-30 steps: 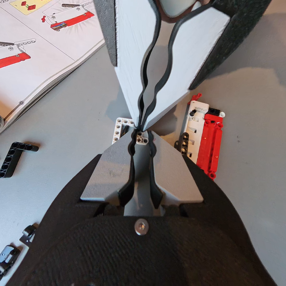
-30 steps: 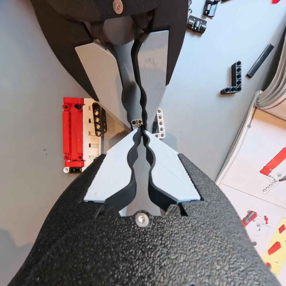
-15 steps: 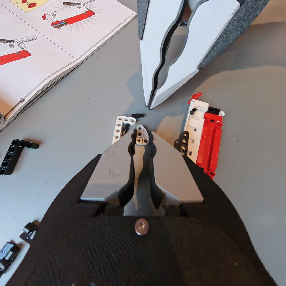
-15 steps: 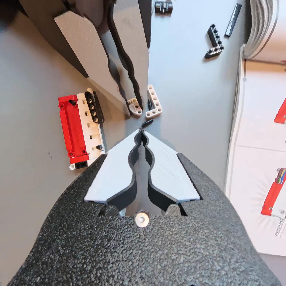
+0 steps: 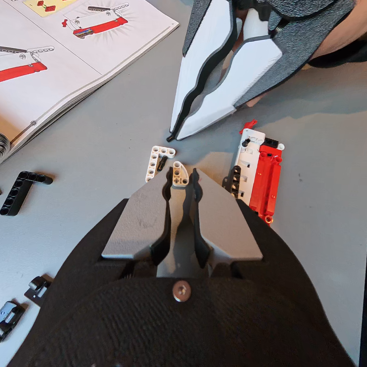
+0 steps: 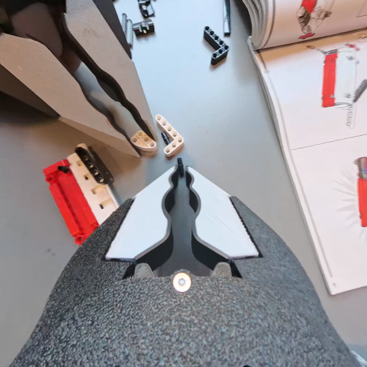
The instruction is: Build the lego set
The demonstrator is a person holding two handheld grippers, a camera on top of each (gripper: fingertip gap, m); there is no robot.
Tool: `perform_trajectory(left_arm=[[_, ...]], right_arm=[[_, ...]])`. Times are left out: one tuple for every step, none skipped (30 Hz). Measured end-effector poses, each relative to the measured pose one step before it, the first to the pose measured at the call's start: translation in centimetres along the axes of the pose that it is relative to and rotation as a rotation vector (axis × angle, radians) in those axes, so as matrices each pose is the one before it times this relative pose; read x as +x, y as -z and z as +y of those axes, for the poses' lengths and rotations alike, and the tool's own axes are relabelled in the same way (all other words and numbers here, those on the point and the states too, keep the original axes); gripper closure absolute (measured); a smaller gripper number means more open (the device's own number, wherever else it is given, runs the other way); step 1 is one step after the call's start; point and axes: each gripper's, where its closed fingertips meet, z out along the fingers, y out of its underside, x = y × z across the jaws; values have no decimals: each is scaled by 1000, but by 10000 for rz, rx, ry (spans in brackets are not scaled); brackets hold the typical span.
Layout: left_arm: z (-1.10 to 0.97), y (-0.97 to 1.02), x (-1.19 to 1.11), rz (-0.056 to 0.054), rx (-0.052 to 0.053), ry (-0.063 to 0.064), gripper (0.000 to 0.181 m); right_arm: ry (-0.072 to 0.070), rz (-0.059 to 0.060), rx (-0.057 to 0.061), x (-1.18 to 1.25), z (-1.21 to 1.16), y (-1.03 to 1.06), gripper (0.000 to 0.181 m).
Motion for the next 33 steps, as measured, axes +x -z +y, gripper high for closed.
perform_trajectory(left_arm=[[10, 11, 55, 9, -7, -31, 164], [7, -1, 21, -15, 0, -30, 164], [-3, -12, 18, -5, -4, -25, 164], [8, -15, 35, 16, -7, -21, 163], [-25, 14, 42, 32, 14, -8, 163], [-51, 46, 31, 34, 45, 15, 163], [-73, 73, 30, 48, 67, 10, 163], [-59, 65, 30, 52, 55, 4, 163], [50, 26, -2, 44, -13, 9, 163], [157, -14, 59, 73, -87, -15, 165], [212, -66, 62, 69, -130, -17, 167], [141, -63, 8, 2, -98, -16, 166], [6, -25, 70, 4, -16, -63, 164], [-122, 36, 108, 20, 70, -86, 161], [-230, 117, 157, 52, 146, -90, 160], [-292, 171, 172, 62, 163, -104, 160], [-263, 217, 65, -5, 125, -161, 160], [-298, 276, -63, -98, 142, -211, 160], [-322, 274, -17, -52, 173, -246, 162], [-319, 238, -13, -53, 167, -223, 163], [-345, 188, 56, -34, 171, -219, 164], [-322, 150, 316, 91, 162, -295, 163], [-226, 93, 256, 3, 86, -366, 163], [-121, 49, 35, -184, 18, -444, 163], [3, 11, 20, -225, -53, -486, 165], [40, -34, 1, -234, -77, -460, 165], [31, -48, -162, -306, -81, -337, 165], [-15, -40, 151, -65, -44, -275, 166], [-173, 4, 393, 81, 58, -269, 166], [-212, 32, 254, -23, 86, -293, 166], [-197, 34, 210, -59, 47, -338, 167], [-160, 30, 183, -77, 34, -347, 167], [-54, -28, -26, -180, -24, -276, 169]], right_arm=[[128, 54, 6, 58, -30, -51, 177], [82, 21, -15, 5, -38, -44, 177], [107, 27, -13, -11, -16, -6, 177], [101, 20, -11, -2, 14, 10, 177], [74, 9, -16, -20, 50, 54, 177], [52, 12, -22, -17, 60, 100, 177], [74, 6, 42, -68, -50, 190, 177], [115, -23, 159, -182, -232, 306, 177], [140, -26, 186, -216, -291, 348, 177], [154, -39, 121, -231, -192, 313, 177], [136, -43, 59, -231, -50, 232, 177], [57, 22, 6, -117, 65, 162, 177], [11, 81, -29, -4, 135, 104, 177], [12, 16, 14, -101, 83, 111, 177], [-23, -29, 68, -152, -15, 133, 177], [-23, -3, 107, -97, -134, 168, 177], [14, -1, 124, -93, -198, 208, 177], [46, -79, 142, -166, -291, 227, 177], [41, -138, 174, -212, -356, 228, 177], [-5, -210, 192, -259, -411, 193, 177], [-69, -254, 158, -267, -339, 134, 177], [-117, -229, 113, -186, -247, 60, 177], [-140, -179, 82, -107, -200, 28, 177], [-121, -244, 48, -256, -142, -6, 177], [-106, -303, 3, -376, -67, -33, 177], [-92, -223, -29, -292, -9, -47, 177], [-77, -186, -77, -241, 80, -82, 177], [-68, -183, -105, -224, 142, -93, 177], [-64, -90, -79, -80, 123, -87, 177], [-94, -81, -74, -46, 107, -107, 177], [-128, -153, -57, -142, 69, -92, 177], [-124, -153, -2, -159, -21, -67, 177], [-97, -122, 48, -119, -105, -27, 177]])
